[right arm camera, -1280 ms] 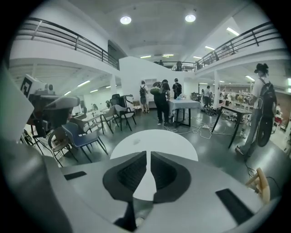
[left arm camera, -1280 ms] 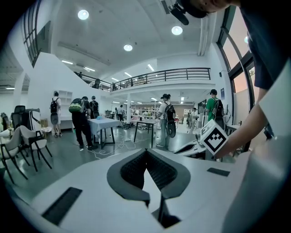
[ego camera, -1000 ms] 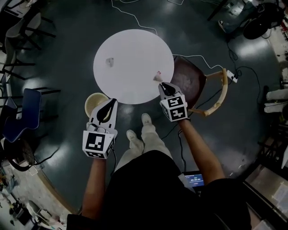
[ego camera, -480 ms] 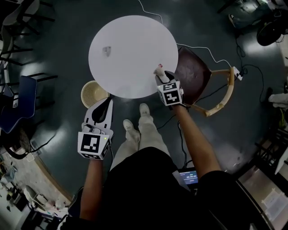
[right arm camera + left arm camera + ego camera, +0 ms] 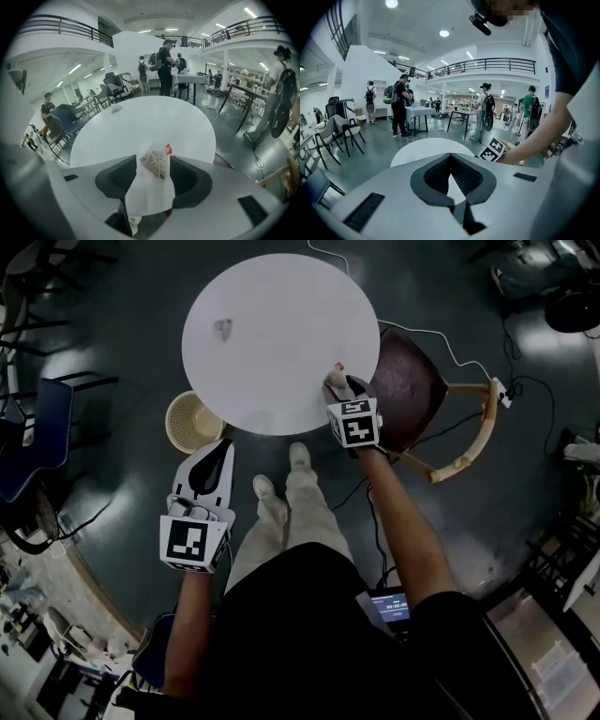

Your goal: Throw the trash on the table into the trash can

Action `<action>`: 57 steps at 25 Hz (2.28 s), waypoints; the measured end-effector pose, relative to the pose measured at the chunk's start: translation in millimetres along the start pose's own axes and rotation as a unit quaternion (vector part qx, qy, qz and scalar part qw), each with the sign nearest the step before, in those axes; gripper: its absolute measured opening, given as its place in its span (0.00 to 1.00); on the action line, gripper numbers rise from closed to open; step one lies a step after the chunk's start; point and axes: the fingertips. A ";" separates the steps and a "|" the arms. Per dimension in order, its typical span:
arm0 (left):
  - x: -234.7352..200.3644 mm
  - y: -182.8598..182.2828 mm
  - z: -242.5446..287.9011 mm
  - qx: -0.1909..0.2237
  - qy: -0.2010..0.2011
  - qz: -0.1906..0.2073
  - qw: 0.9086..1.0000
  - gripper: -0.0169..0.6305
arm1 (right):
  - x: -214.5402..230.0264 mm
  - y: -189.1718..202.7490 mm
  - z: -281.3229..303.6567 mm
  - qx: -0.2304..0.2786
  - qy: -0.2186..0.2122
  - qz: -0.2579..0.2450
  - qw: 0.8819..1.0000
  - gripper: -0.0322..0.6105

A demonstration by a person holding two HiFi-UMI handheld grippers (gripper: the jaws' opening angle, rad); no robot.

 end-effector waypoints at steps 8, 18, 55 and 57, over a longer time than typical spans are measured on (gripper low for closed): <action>1.0 6.8 2.2 -0.005 -0.010 -0.003 1.000 0.05 | 3.5 4.1 6.4 -0.011 -0.002 -0.013 1.000 0.29; -3.9 0.9 2.0 -0.006 -0.035 -0.020 0.999 0.05 | 0.8 2.1 2.7 -0.006 0.001 -0.036 0.999 0.12; -122.3 38.1 -88.9 0.031 -0.124 -0.070 0.989 0.05 | -147.9 -68.3 -17.3 0.054 -0.064 -0.153 0.985 0.09; -135.0 43.9 -99.0 0.030 -0.126 -0.073 0.989 0.05 | -167.1 -73.7 -16.3 0.056 -0.068 -0.157 0.984 0.09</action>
Point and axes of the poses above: the fingertips, and each gripper's own axes: z forward along the fingers, x to its right, y out of its underside, and after that the axes turned 6 degrees about -x, right-handed
